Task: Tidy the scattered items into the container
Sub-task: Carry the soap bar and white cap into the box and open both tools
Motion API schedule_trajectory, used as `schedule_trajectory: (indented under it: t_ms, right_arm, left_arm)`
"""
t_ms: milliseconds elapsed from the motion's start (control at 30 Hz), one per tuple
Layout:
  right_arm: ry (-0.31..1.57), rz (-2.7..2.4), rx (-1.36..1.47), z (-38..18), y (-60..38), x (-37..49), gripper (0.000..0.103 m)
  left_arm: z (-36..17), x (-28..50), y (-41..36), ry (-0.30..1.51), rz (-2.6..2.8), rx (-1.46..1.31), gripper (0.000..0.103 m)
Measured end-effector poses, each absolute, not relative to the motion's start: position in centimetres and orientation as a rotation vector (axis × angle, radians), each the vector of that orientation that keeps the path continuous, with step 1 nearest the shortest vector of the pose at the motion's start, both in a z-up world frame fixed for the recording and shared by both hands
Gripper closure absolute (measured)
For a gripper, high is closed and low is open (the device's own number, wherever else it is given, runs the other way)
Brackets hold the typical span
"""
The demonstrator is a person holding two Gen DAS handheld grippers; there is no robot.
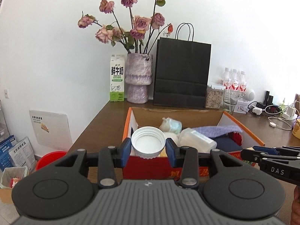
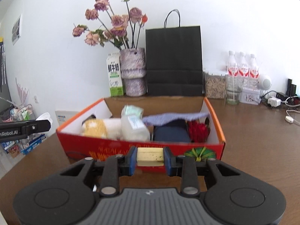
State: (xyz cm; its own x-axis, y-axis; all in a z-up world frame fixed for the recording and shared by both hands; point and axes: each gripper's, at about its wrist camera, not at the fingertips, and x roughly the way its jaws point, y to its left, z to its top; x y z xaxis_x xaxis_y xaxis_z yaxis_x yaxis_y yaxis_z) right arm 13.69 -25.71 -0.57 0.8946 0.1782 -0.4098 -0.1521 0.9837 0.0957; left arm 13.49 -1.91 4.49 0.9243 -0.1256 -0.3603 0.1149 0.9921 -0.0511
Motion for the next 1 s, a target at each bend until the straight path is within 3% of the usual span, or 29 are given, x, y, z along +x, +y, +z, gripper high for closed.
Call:
schedule_trajectory:
  t_ms: [400,567,1000]
  right_arm:
    - [0.336,0.111,0.094,2.4,-26.4,22.0,0.074]
    - [0.366,0.128,0.139,0.3,-26.7,25.4,0.074]
    - [0.382,0.131,0.03,-2.3,-24.6,24.8,0.074]
  left_arm:
    - [5.8,22.0,-6.6,0.328,-0.124,-0.066,0.063]
    - [3.0,25.9,-7.4,0.353,-0.067,-0.056,0.063]
    - [0.4,25.9,-8.0,0.393,-0.023,0.03,0.062]
